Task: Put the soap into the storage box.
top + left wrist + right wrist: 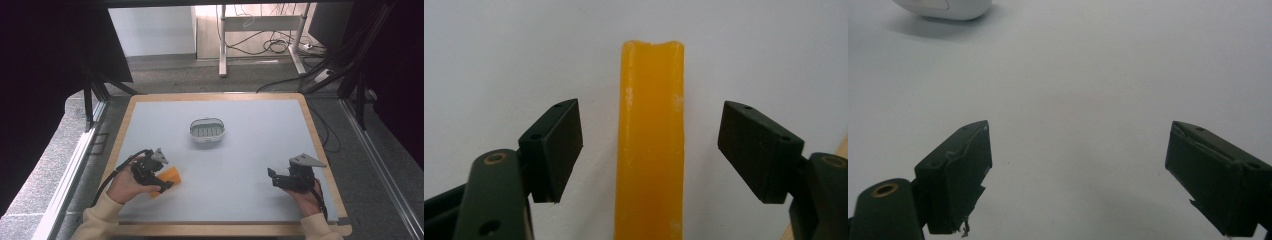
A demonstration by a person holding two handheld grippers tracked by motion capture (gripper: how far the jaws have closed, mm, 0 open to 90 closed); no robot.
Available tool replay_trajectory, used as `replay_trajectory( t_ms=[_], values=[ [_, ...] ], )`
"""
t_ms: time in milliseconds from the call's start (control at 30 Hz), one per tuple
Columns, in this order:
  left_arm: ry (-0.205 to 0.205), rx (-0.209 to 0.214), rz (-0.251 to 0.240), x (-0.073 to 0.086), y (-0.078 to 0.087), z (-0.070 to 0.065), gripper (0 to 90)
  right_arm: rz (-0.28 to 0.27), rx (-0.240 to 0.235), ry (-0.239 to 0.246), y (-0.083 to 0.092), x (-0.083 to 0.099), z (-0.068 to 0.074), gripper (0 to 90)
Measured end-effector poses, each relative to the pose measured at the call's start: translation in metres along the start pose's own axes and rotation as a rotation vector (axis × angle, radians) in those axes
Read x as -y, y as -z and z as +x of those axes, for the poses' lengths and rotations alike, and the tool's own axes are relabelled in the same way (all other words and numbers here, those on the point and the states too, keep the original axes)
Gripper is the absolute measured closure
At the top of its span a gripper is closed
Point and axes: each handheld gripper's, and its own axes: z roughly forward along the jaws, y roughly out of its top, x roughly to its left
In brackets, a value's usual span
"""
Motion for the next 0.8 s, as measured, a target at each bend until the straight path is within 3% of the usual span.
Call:
replay_trajectory(
  t_ms=[267, 300, 400, 433, 467, 500, 600, 800],
  values=[
    [0.018, 0.015, 0.05, 0.002, -0.01, 0.0, 29.7, 0.011, -0.002, 0.005, -0.002, 0.001, 0.001, 11.7],
    [0.005, 0.006, 0.07, 0.002, -0.012, 0.001, 30.2, 0.015, -0.003, 0.009, -0.002, 0.001, 0.001, 11.7],
    [0.003, 0.001, 0.092, 0.002, -0.017, 0.001, 35.2, 0.019, -0.003, 0.013, -0.003, 0.001, 0.001, 11.7],
    [0.0, -0.002, 0.098, 0.003, -0.019, 0.001, 42.2, 0.017, -0.002, 0.013, -0.002, 0.001, 0.001, 11.7],
    [0.0, -0.003, 0.103, 0.003, -0.02, 0.001, 42.2, 0.017, -0.002, 0.013, -0.002, 0.001, 0.001, 11.7],
    [0.017, -0.001, 0.102, 0.003, -0.022, 0.001, 50.1, 0.016, -0.002, 0.015, -0.001, 0.001, 0.001, 11.7],
    [0.031, 0.005, 0.1, 0.003, -0.023, 0.003, 59.2, 0.017, -0.006, 0.015, -0.002, 0.001, 0.001, 11.7],
    [0.036, 0.023, 0.093, 0.004, -0.022, 0.004, 61.5, 0.018, -0.006, 0.019, -0.002, 0.001, 0.001, 11.7]
  ],
)
